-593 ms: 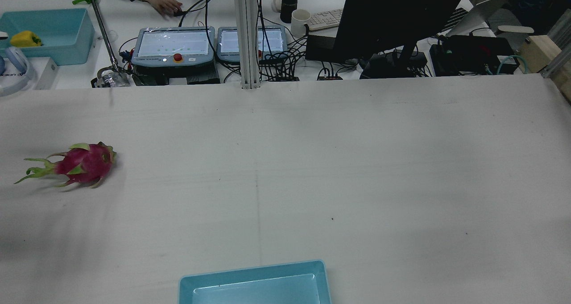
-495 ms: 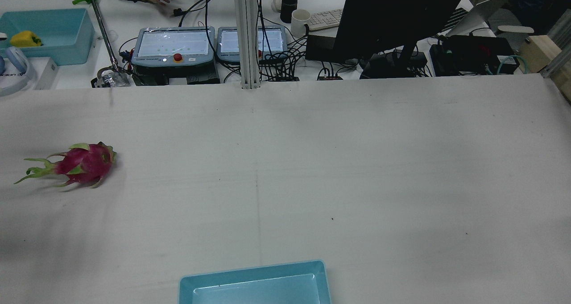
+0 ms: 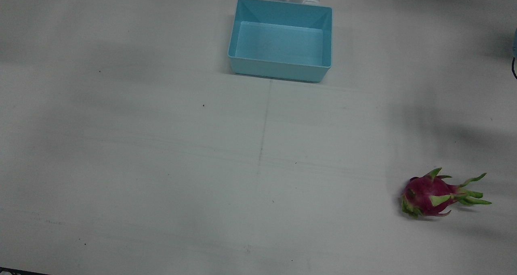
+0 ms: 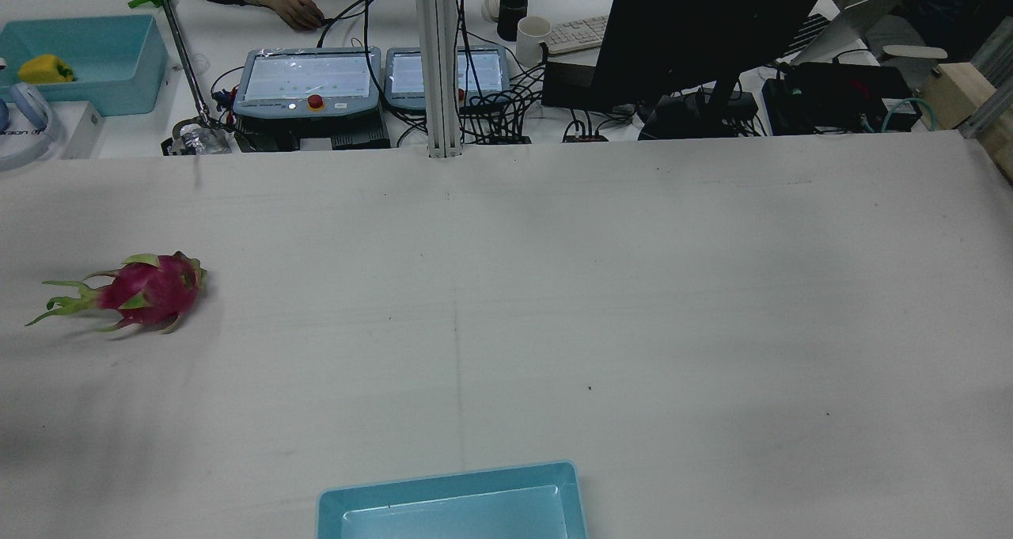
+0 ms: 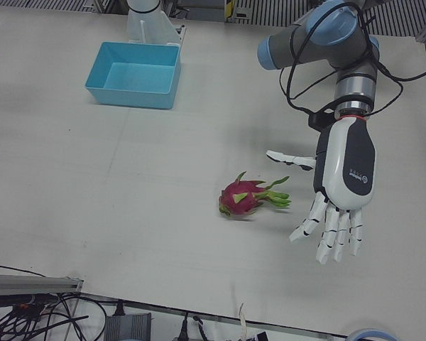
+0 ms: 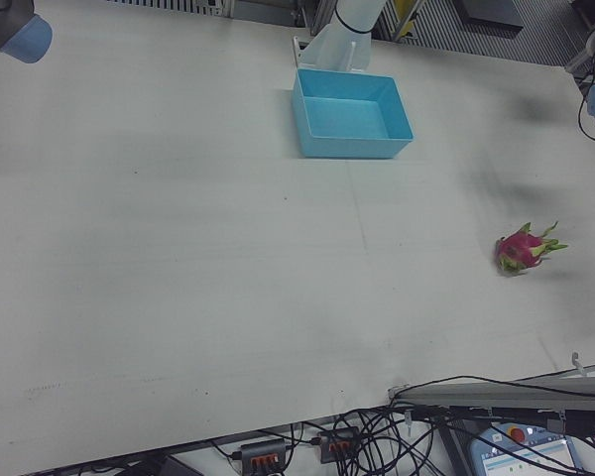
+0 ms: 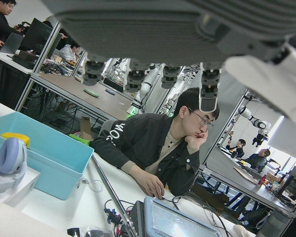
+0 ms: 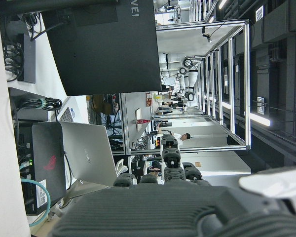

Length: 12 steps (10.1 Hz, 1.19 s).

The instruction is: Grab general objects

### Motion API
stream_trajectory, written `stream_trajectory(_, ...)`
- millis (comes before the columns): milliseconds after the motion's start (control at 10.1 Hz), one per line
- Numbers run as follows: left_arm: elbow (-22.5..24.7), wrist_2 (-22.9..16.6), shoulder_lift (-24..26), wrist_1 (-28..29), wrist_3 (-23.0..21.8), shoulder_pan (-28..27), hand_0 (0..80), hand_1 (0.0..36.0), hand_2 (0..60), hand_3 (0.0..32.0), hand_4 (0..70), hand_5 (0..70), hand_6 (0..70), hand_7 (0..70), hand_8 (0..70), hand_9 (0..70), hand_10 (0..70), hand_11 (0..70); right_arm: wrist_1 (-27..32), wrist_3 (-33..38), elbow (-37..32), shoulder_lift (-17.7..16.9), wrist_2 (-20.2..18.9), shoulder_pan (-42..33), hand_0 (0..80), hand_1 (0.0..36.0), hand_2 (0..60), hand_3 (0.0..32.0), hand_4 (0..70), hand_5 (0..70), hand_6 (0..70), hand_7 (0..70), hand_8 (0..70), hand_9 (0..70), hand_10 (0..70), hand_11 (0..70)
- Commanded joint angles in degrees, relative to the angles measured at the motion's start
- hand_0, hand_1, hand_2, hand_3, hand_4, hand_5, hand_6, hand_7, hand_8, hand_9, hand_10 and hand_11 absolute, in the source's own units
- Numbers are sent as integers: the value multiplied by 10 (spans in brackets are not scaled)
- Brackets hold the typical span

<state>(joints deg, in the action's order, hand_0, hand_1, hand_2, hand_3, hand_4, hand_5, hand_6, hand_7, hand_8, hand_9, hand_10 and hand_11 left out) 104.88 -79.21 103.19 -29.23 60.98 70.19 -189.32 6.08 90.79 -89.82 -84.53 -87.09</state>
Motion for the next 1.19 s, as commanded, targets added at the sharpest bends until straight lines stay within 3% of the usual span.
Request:
stream_trajectory(0,8,-1,-15,-7,13,-5,412,16,0,186,0,237,26,126,149,47,62,90,0,0,3,0,0,-1,0,0,0,0,0,0,0,0,0,0,0,0)
stream_trajectory(198,18,8,-4,-39,70,-74,429,26,0,168,0,233,27,126,151,48,63,94,0,1,3,-4,1,0,0,0,0,0,0,0,0,0,0,0,0,0)
stream_trajectory(297,17,27,15,-53,91,-100,444,37,0,136,0,236,30,129,150,47,64,96,0,1,3,-4,0,0,0,0,0,0,0,0,0,0,0,0,0,0)
stream_trajectory(495,4,68,43,-83,120,-158,470,70,0,150,0,268,34,143,148,45,58,91,0,1,2,-3,0,0,0,0,0,0,0,0,0,0,0,0,0,0)
stream_trajectory(692,-5,69,47,-86,163,-161,468,72,0,214,0,250,23,136,148,44,61,95,0,1,2,-3,0,0,0,0,0,0,0,0,0,0,0,0,0,0)
stream_trajectory(890,-31,71,50,-76,214,-160,465,77,0,184,0,226,20,130,156,54,60,92,0,2,1,-4,0,0,0,0,0,0,0,0,0,0,0,0,0,0)
stream_trajectory(989,-47,71,44,-56,214,-160,460,70,0,148,0,228,24,126,158,56,58,89,0,2,1,-4,0,0,0,0,0,0,0,0,0,0,0,0,0,0)
stream_trajectory(1088,-61,72,36,-38,216,-160,458,66,0,136,0,234,24,125,157,56,58,89,0,2,1,-3,0,0,0,0,0,0,0,0,0,0,0,0,0,0)
